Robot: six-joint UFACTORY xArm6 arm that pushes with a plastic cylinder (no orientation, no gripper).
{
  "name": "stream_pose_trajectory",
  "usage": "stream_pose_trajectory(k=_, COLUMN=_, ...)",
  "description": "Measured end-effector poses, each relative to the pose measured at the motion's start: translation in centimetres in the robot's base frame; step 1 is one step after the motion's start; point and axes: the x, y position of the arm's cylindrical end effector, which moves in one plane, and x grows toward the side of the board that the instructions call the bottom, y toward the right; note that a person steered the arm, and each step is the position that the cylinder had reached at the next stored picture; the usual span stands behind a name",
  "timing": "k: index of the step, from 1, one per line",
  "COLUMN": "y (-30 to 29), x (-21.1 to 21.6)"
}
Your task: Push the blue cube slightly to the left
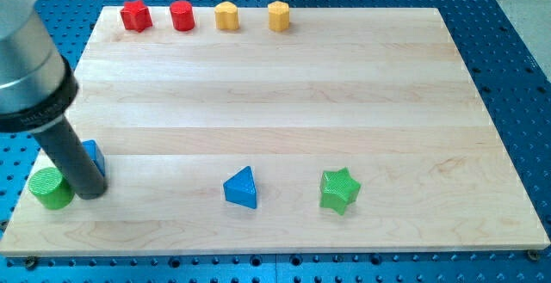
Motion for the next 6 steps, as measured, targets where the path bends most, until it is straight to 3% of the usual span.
stream_pose_trajectory(k=1, y=-1.0, x=-1.8)
stream_pose_trajectory(k=2, y=4.1, x=-4.1)
stream_pose_trajectory(k=5, y=0.8, x=-4.7)
stream_pose_trajectory(k=6, y=6.7, x=-7.5)
